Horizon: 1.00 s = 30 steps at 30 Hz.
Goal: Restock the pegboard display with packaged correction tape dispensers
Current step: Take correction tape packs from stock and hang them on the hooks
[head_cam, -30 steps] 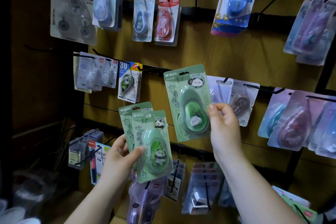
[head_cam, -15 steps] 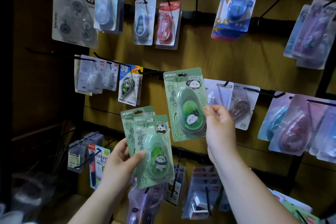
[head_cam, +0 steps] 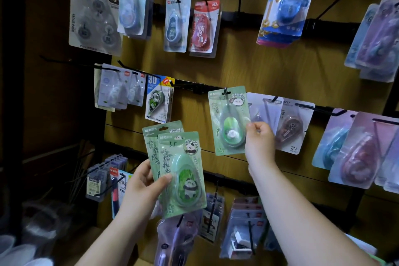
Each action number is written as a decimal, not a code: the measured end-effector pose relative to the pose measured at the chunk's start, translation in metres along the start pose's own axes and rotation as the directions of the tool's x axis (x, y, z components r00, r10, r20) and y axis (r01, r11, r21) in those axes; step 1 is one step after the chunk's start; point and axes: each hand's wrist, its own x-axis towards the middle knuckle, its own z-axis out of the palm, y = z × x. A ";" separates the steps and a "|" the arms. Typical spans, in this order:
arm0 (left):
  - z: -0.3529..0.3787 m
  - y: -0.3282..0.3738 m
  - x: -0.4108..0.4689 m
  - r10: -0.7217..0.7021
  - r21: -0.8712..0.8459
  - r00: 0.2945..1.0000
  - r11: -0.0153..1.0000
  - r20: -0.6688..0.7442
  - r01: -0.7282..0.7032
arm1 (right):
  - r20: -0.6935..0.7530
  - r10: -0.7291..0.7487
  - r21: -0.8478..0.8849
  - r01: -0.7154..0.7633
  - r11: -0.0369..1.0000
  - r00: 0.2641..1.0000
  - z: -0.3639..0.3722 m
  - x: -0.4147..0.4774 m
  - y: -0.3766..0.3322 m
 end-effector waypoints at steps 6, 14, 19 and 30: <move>-0.009 0.005 0.003 0.017 0.019 1.000 1.000 -0.014 -0.017 | -0.027 0.000 -0.235 -0.007 0.972 1.000 0.016 0.028 0.008; -0.012 0.008 0.009 0.025 -0.009 1.000 1.000 0.015 -0.025 | 0.096 0.049 -0.038 -0.046 0.998 0.994 0.027 -0.010 0.025; -0.001 0.006 0.008 0.018 -0.027 1.000 0.999 0.017 -0.018 | 0.454 0.063 -0.109 -0.015 0.994 0.889 0.013 -0.065 0.030; 0.019 0.010 0.000 0.072 0.059 0.996 0.995 0.042 -0.075 | 0.519 0.116 0.041 -0.160 0.986 0.847 -0.014 -0.074 0.022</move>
